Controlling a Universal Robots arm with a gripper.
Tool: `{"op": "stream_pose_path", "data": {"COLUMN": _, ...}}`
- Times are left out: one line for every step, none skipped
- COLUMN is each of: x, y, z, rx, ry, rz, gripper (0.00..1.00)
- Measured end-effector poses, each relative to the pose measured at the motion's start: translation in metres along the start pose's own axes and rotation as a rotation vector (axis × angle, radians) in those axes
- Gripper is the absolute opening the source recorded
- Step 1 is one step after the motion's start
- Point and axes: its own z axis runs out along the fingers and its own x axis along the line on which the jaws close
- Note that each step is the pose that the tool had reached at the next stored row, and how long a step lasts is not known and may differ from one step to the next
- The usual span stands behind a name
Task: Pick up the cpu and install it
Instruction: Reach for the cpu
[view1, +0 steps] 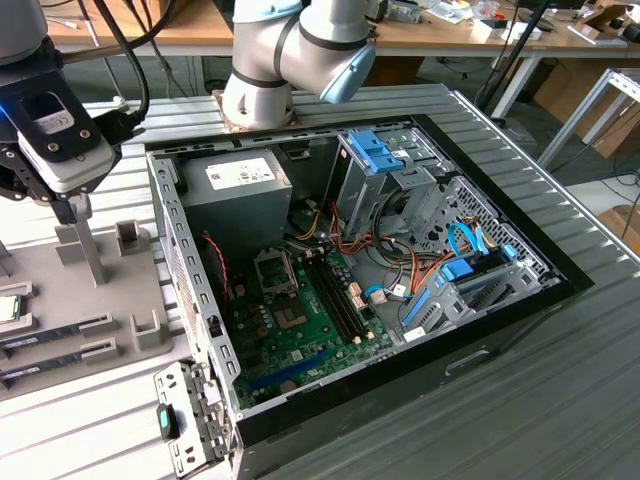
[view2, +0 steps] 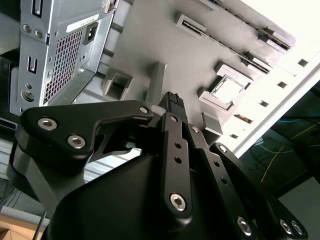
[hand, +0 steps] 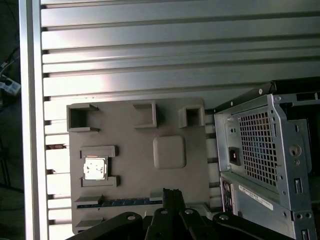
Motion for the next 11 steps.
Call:
{"op": "stream_pose_path", "data": {"x": 0.0003, "y": 0.0, "z": 0.0001, "rx": -0.0001, "ry": 0.0, "rz": 0.0, "gripper": 0.11}}
{"op": "stream_pose_path", "data": {"x": 0.0006, "y": -0.0001, "z": 0.0001, "rx": 0.0, "ry": 0.0, "rz": 0.0, "gripper": 0.11}}
{"op": "stream_pose_path", "data": {"x": 0.0008, "y": -0.0001, "z": 0.0003, "rx": -0.0001, "ry": 0.0, "rz": 0.0, "gripper": 0.11}}
{"op": "stream_pose_path", "data": {"x": 0.0011, "y": -0.0001, "z": 0.0004, "rx": -0.0001, "ry": 0.0, "rz": 0.0, "gripper": 0.11}}
{"op": "stream_pose_path", "data": {"x": 0.0013, "y": -0.0001, "z": 0.0006, "rx": -0.0001, "ry": 0.0, "rz": 0.0, "gripper": 0.11}}
{"op": "stream_pose_path", "data": {"x": 0.0018, "y": -0.0002, "z": 0.001, "rx": -0.0001, "ry": 0.0, "rz": 0.0, "gripper": 0.11}}
{"op": "stream_pose_path", "data": {"x": 0.0025, "y": -0.0002, "z": 0.0015, "rx": -0.0001, "ry": -0.0001, "rz": 0.0, "gripper": 0.11}}
{"op": "stream_pose_path", "data": {"x": 0.0029, "y": -0.0003, "z": 0.0017, "rx": 0.0, "ry": 0.0, "rz": 0.0, "gripper": 0.11}}
{"op": "stream_pose_path", "data": {"x": 0.0032, "y": -0.0003, "z": 0.002, "rx": -0.0001, "ry": -0.0001, "rz": 0.0, "gripper": 0.11}}
{"op": "stream_pose_path", "data": {"x": 0.0038, "y": -0.0004, "z": 0.0024, "rx": -0.0001, "ry": 0.0, "rz": 0.0, "gripper": 0.11}}
{"op": "stream_pose_path", "data": {"x": 0.0044, "y": -0.0004, "z": 0.0025, "rx": 0.0, "ry": 0.0001, "rz": 0.0, "gripper": 0.11}}
